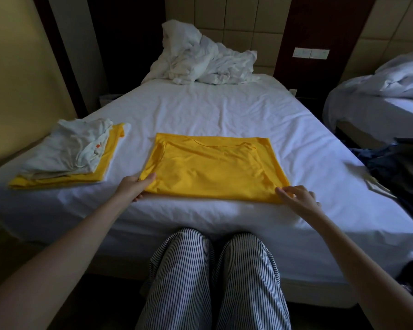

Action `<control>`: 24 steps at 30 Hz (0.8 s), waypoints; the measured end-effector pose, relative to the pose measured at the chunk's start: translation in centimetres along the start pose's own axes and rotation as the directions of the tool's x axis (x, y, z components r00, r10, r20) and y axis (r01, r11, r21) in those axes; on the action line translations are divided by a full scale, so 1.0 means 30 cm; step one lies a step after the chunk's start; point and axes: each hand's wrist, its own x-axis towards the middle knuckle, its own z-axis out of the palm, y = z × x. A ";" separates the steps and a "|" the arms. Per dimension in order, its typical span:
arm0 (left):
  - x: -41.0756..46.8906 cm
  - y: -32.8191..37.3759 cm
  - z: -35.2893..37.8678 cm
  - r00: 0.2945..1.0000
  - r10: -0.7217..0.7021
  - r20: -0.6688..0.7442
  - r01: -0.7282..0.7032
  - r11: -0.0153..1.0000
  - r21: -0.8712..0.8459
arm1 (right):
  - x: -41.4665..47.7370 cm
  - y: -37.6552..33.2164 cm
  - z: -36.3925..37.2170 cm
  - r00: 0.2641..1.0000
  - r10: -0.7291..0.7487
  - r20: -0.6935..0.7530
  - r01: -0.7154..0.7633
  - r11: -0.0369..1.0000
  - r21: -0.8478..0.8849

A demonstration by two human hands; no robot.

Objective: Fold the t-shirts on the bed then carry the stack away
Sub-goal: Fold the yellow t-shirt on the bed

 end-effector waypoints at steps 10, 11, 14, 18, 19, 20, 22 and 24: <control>0.012 -0.030 0.000 0.993 -0.109 -0.052 0.096 0.971 -0.218 | -0.043 -0.008 0.064 0.972 0.155 -0.178 -0.121 0.974 0.190; 0.004 -0.023 0.003 0.992 -0.107 -0.071 0.089 0.972 -0.219 | -0.047 -0.010 0.070 0.966 0.143 -0.216 -0.100 0.975 0.198; -0.012 0.011 0.026 0.990 0.017 -0.142 -0.063 0.944 -0.324 | -0.046 -0.002 0.080 0.943 0.104 -0.318 -0.046 0.982 0.185; -0.078 0.092 0.085 0.966 0.223 -0.132 -0.259 0.855 -0.448 | -0.035 0.058 0.101 0.950 -0.122 -0.287 0.064 0.977 -0.206; -0.094 0.125 0.104 0.954 0.277 -0.117 -0.300 0.845 -0.443 | -0.034 0.071 0.109 0.955 -0.179 -0.235 0.111 0.954 -0.278; -0.102 0.164 0.126 0.939 0.330 -0.095 -0.339 0.846 -0.412 | -0.037 0.079 0.111 0.956 -0.225 -0.186 0.158 0.935 -0.317; -0.090 0.252 0.188 0.914 0.404 -0.030 -0.389 0.854 -0.345 | -0.031 0.089 0.109 0.955 -0.263 -0.135 0.207 0.921 -0.330; -0.076 0.369 0.280 0.896 0.440 0.059 -0.411 0.873 -0.262 | -0.022 0.091 0.101 0.961 -0.256 -0.101 0.215 0.928 -0.305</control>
